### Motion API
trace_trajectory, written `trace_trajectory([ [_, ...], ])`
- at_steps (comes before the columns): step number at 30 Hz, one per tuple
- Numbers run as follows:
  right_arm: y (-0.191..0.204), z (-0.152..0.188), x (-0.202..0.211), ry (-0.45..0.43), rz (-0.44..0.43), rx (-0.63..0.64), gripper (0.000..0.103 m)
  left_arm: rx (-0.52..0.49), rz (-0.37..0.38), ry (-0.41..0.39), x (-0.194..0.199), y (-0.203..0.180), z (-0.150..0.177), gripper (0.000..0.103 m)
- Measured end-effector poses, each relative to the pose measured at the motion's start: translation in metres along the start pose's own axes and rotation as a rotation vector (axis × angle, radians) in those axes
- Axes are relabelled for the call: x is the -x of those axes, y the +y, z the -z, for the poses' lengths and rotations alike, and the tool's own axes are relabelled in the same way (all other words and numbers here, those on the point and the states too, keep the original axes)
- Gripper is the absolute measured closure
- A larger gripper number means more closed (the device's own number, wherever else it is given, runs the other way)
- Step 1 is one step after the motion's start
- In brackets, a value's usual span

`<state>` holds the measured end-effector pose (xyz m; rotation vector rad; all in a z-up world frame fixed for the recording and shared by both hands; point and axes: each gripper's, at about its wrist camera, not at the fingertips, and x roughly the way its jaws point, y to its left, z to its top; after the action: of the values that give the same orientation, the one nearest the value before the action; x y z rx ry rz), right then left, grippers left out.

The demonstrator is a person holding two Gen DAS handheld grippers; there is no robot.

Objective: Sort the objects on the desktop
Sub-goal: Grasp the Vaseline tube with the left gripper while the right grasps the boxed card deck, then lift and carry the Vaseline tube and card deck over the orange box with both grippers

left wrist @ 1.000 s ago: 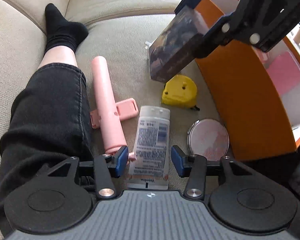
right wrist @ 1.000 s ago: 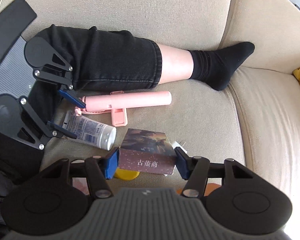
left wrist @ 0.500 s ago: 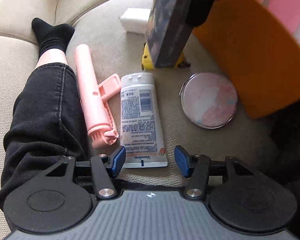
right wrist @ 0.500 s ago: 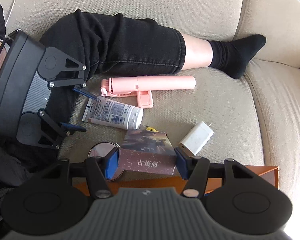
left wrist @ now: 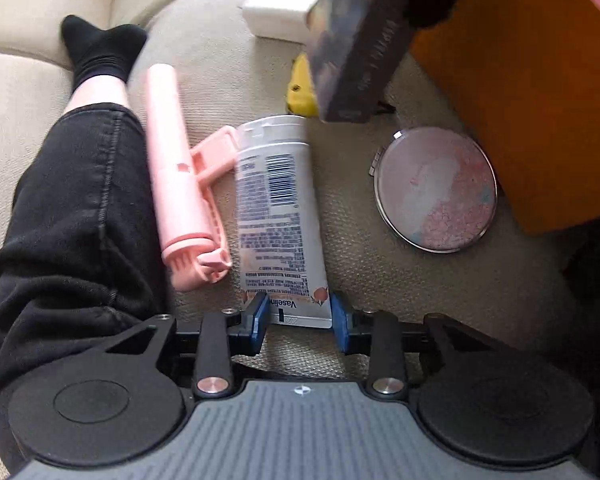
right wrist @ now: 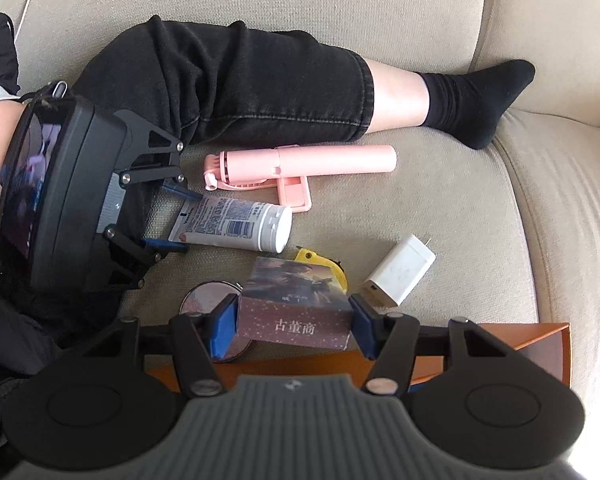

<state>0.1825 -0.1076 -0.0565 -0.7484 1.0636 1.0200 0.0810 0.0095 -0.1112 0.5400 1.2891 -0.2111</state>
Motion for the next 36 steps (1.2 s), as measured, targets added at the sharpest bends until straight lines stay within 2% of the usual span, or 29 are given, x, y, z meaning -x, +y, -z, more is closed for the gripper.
trace_trajectory([
  [7,0.004,0.003,0.006,-0.019,0.0,-0.002,0.042,0.092,-0.002,-0.136,0.038,0.018,0.013,0.095],
  [12,0.007,-0.002,0.005,-0.027,-0.008,0.012,0.042,0.149,0.04,-0.256,0.071,0.036,0.011,0.097],
  [17,0.011,-0.011,0.002,-0.036,-0.051,0.038,0.042,0.189,0.126,-0.317,0.083,0.052,-0.005,0.097],
  [20,0.014,-0.018,-0.005,-0.025,-0.068,0.063,0.042,0.212,0.181,-0.33,0.086,0.062,-0.013,0.097],
  [23,0.014,-0.025,-0.016,-0.004,-0.072,0.085,0.042,0.208,0.195,-0.326,0.084,0.068,-0.021,0.1],
  [29,0.012,-0.032,-0.038,0.038,-0.072,0.106,0.042,0.21,0.218,-0.326,0.069,0.071,-0.028,0.1],
  [36,0.01,-0.035,-0.043,0.021,-0.095,0.089,0.043,0.263,0.236,-0.335,0.066,0.074,-0.019,0.097],
])
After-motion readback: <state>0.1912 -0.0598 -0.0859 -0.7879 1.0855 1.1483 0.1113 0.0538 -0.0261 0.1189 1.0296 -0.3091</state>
